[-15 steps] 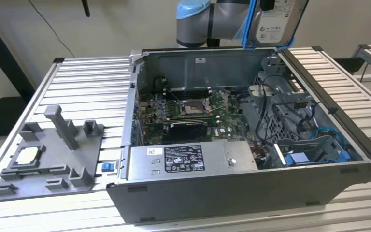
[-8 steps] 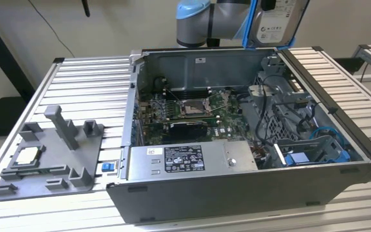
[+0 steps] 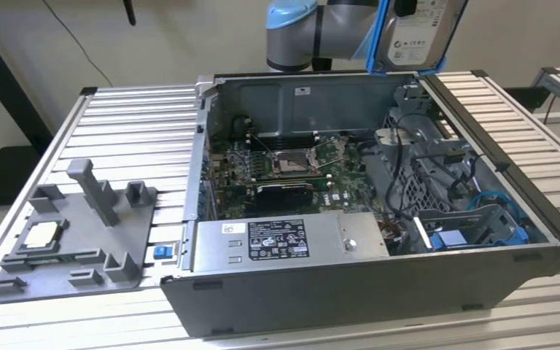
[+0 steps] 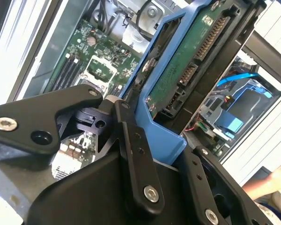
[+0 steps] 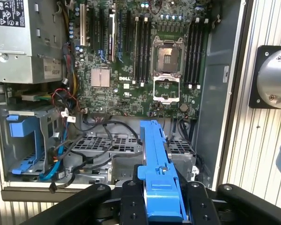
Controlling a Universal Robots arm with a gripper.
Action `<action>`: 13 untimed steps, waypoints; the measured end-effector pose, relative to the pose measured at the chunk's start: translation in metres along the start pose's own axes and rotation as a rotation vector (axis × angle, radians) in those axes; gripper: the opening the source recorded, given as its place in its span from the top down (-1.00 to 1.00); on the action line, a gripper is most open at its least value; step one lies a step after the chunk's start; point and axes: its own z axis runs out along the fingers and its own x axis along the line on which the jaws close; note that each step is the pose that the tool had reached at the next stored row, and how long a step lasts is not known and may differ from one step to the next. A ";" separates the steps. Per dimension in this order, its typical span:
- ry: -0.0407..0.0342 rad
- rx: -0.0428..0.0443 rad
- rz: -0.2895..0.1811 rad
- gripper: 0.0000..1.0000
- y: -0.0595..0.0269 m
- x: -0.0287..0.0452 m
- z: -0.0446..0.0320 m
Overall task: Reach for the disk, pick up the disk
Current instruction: 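Pick up the disk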
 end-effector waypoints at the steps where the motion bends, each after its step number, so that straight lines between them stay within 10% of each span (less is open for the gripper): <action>1: -0.0001 0.0000 0.000 1.00 0.0000 0.0007 0.0000; 13: -0.0002 -0.0011 0.000 1.00 -0.0007 0.0164 -0.0005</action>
